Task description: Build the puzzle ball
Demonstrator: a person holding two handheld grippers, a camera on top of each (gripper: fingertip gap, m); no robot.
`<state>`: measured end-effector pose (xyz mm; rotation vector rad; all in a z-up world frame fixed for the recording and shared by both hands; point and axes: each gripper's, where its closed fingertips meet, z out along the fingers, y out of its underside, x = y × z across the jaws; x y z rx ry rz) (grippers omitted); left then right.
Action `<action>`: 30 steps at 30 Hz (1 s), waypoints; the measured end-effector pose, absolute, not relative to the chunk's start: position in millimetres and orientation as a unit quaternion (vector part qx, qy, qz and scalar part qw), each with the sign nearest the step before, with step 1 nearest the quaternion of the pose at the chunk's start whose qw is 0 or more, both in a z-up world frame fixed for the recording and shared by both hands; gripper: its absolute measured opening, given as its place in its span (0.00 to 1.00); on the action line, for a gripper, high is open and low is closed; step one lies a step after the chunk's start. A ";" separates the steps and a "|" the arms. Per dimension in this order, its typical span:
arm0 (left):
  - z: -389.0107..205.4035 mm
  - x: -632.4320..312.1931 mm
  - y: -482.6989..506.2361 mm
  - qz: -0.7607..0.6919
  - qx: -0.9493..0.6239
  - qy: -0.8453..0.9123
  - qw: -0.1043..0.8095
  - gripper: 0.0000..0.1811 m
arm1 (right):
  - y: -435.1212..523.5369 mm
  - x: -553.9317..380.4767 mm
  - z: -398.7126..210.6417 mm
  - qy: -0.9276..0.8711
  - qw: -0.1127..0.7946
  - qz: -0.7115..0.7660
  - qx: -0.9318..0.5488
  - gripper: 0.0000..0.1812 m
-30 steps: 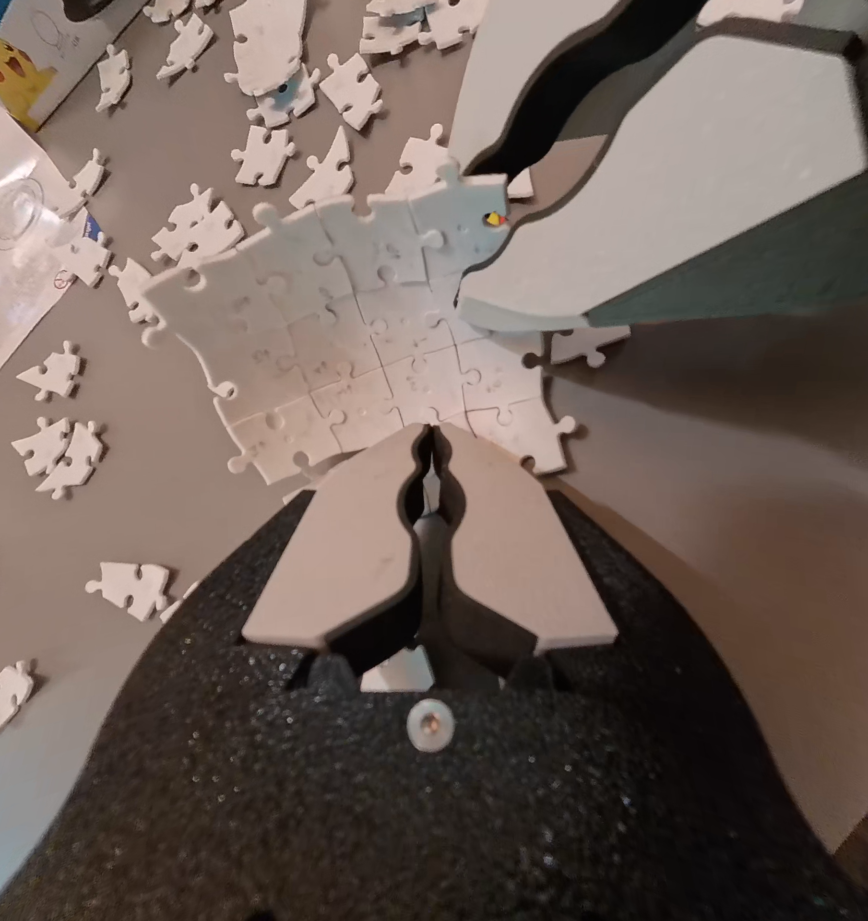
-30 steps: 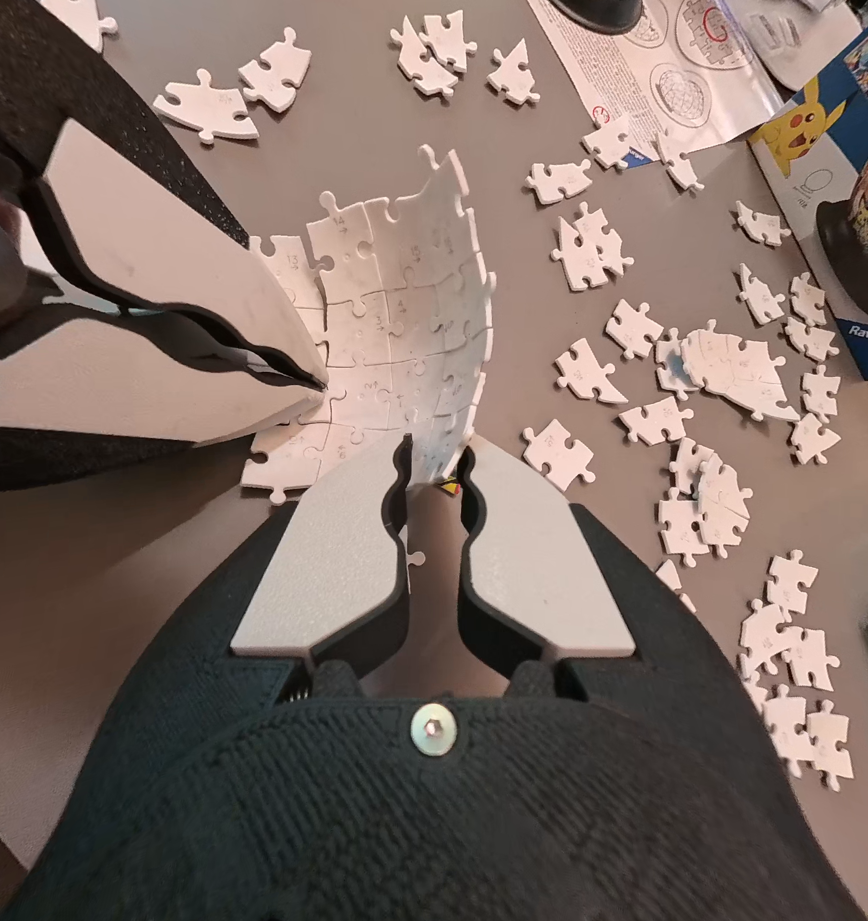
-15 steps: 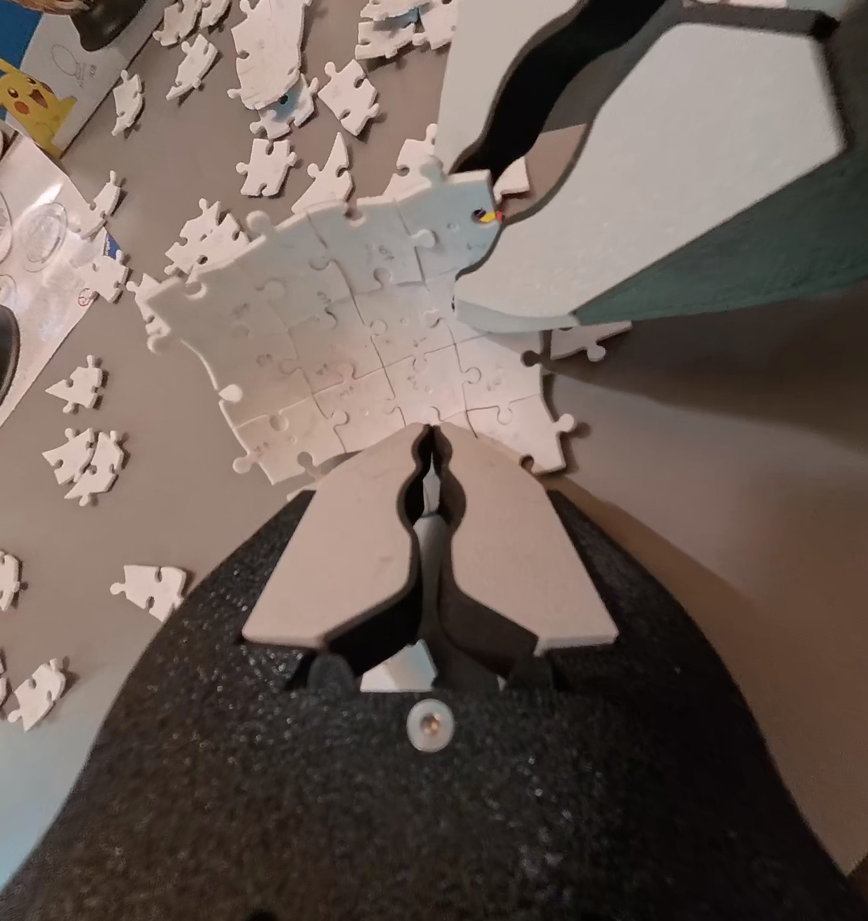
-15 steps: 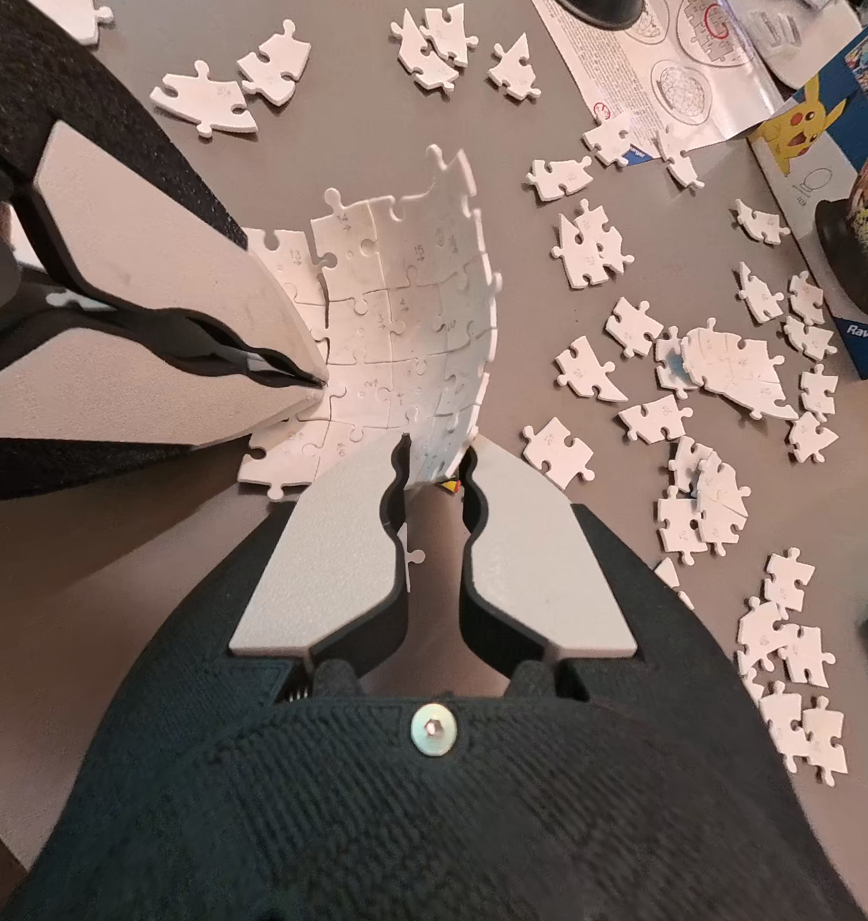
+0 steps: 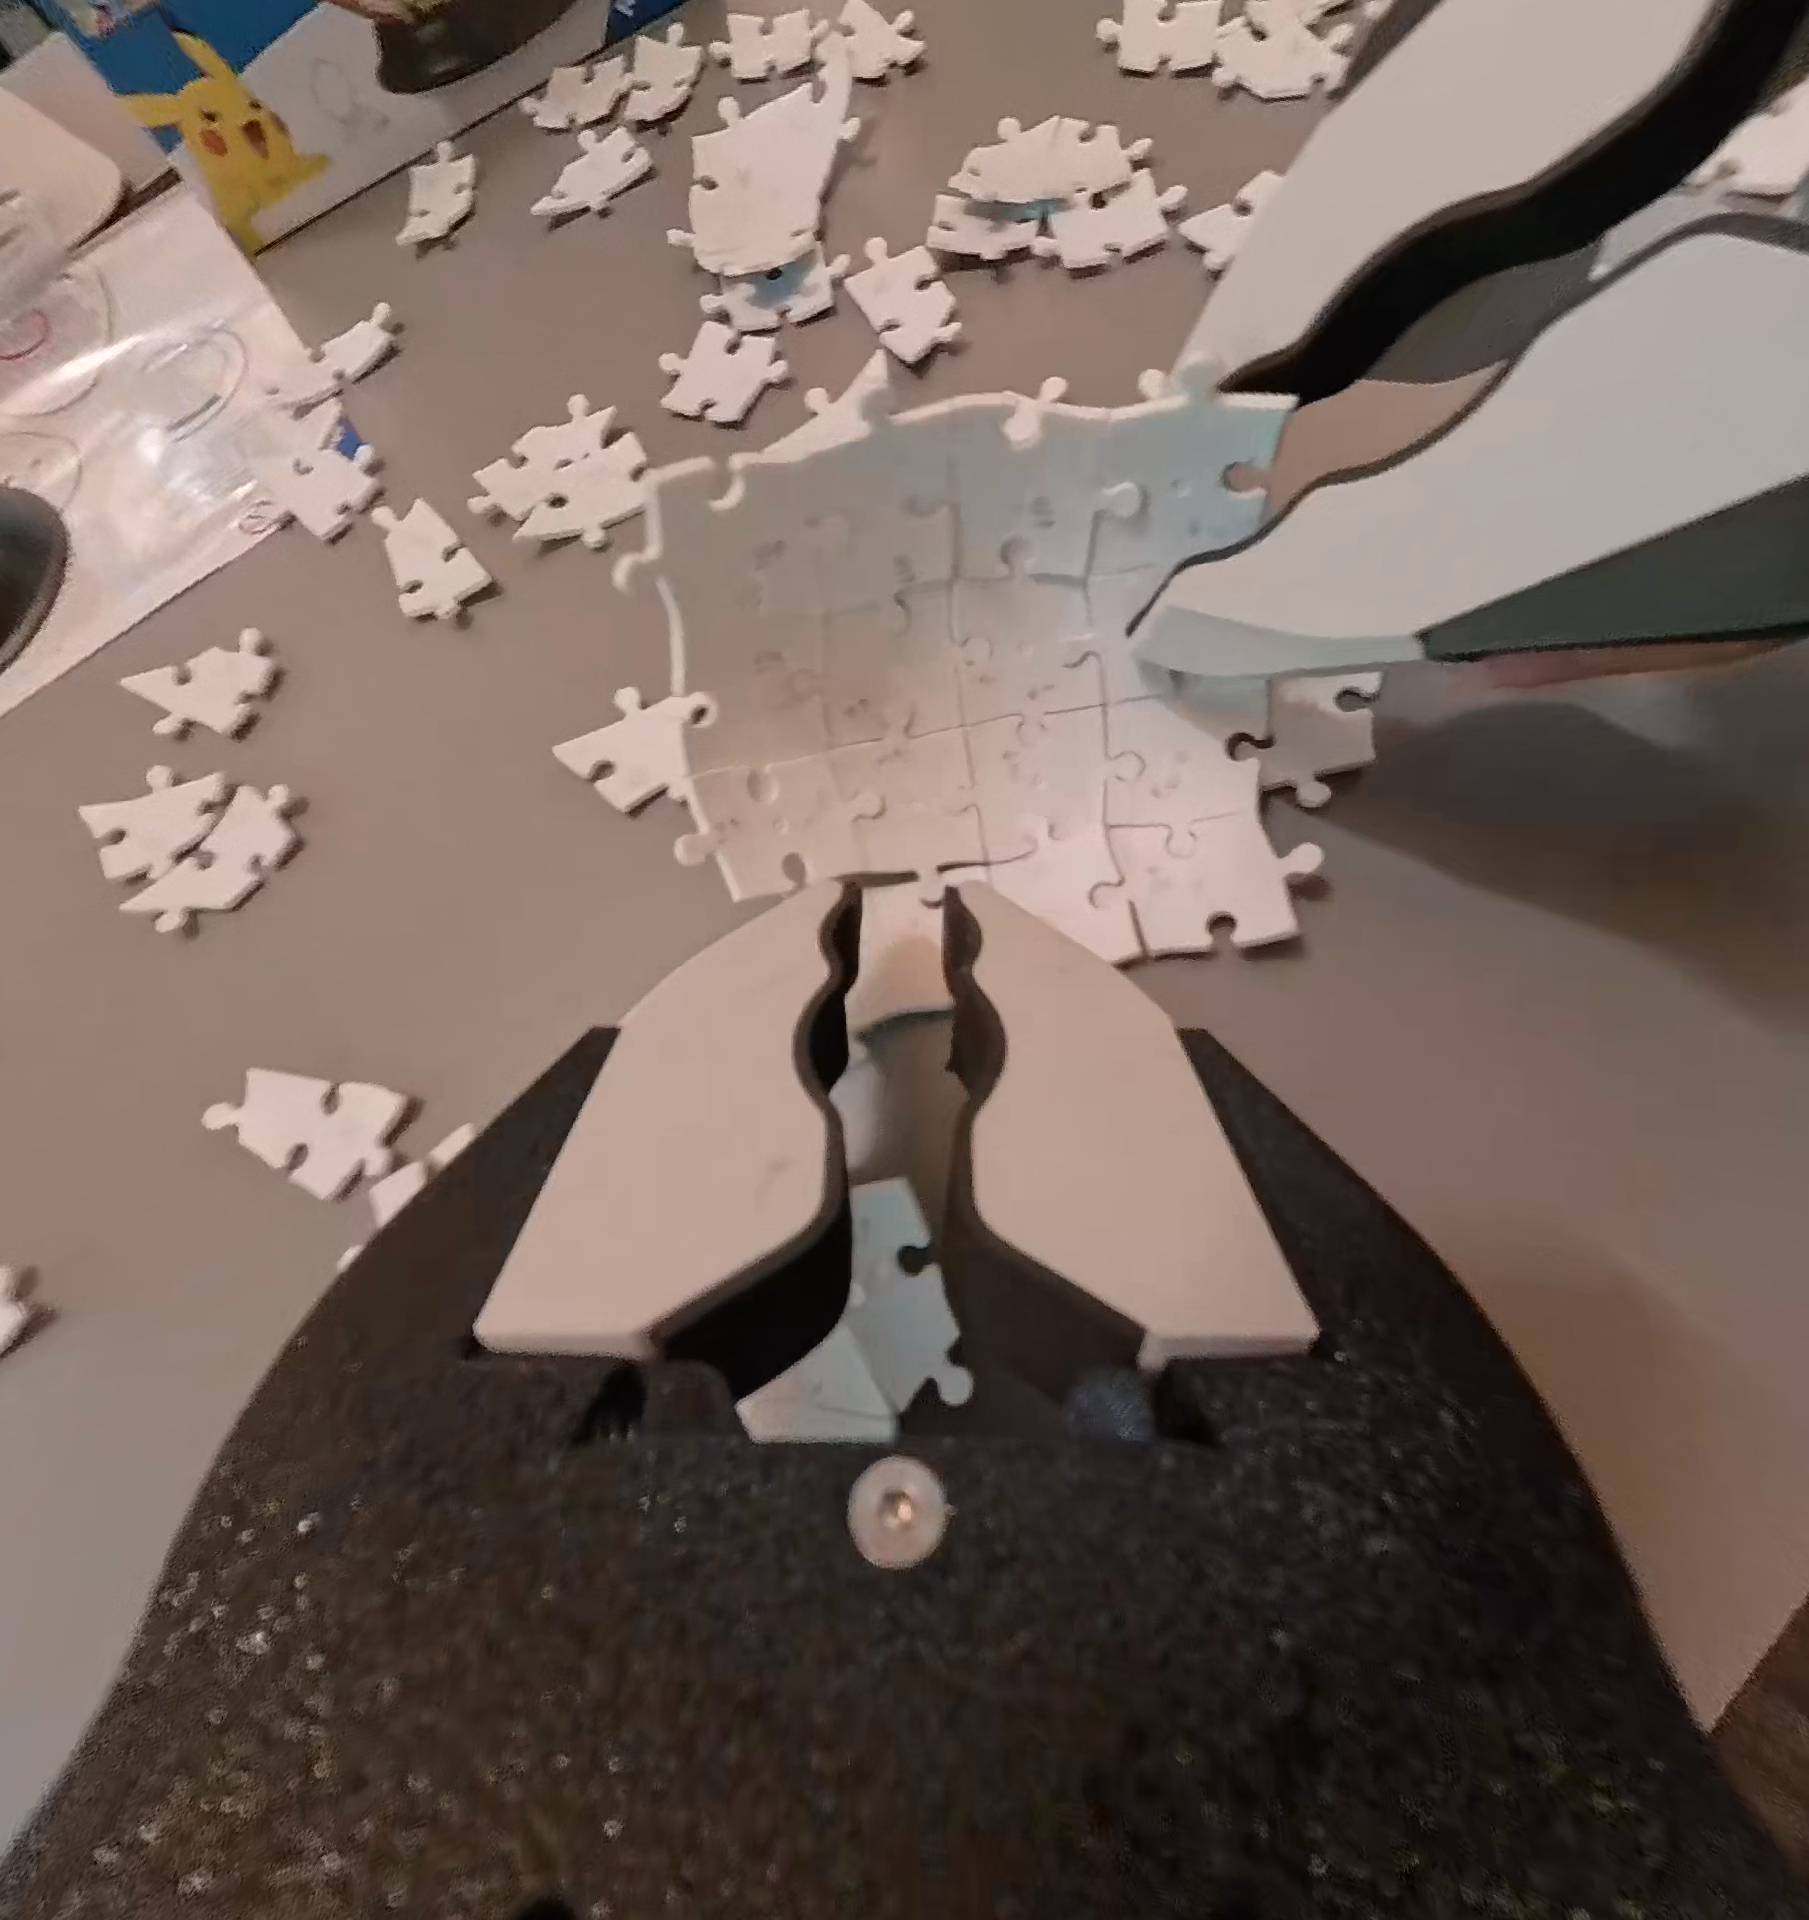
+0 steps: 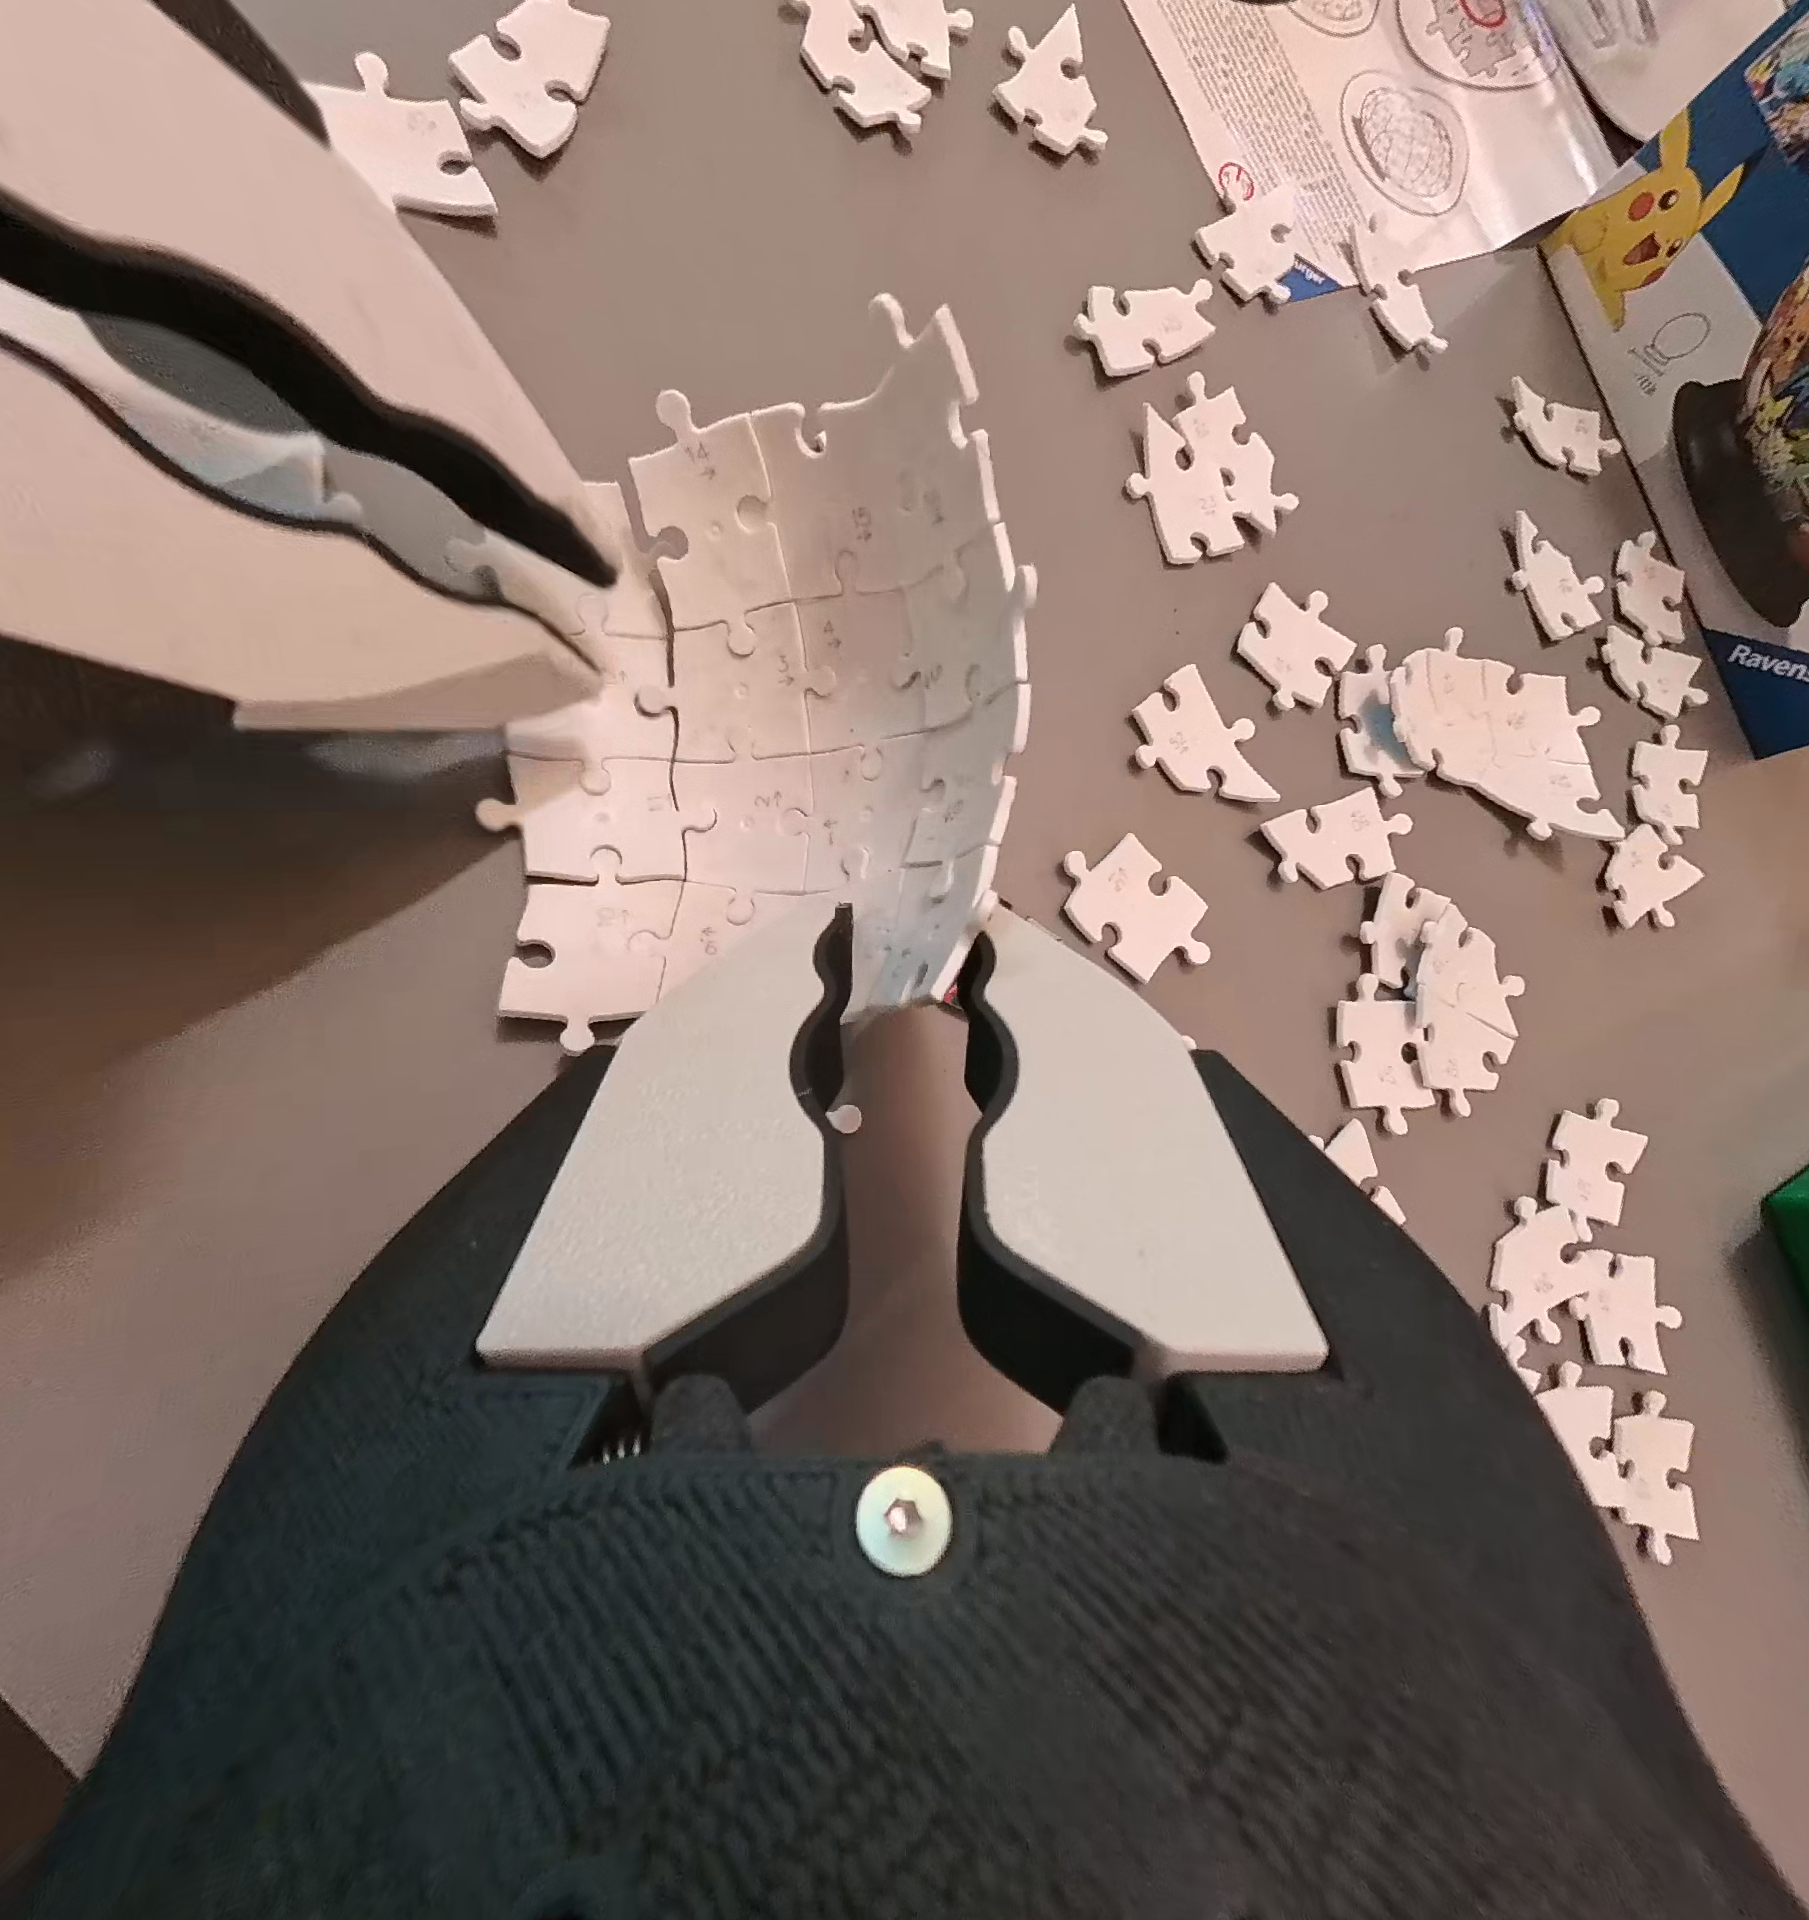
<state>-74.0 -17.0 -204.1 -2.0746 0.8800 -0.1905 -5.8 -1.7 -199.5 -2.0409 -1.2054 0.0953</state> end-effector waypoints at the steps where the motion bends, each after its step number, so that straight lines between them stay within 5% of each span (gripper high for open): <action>1: -200.9 -78.1 -14.8 -0.065 -0.831 0.348 0.430 0.08 | -1.7 -5.9 -199.4 -0.472 0.375 0.036 -0.797 0.11; 15: -184.2 -114.0 14.7 -0.128 -0.868 0.261 0.402 0.20 | -0.8 -5.7 -199.4 -0.474 0.376 0.030 -0.796 0.11; 30: -207.3 -89.6 12.6 -0.251 -0.872 0.284 0.309 0.11 | -2.5 -5.4 -202.7 -0.471 0.365 0.046 -0.802 0.13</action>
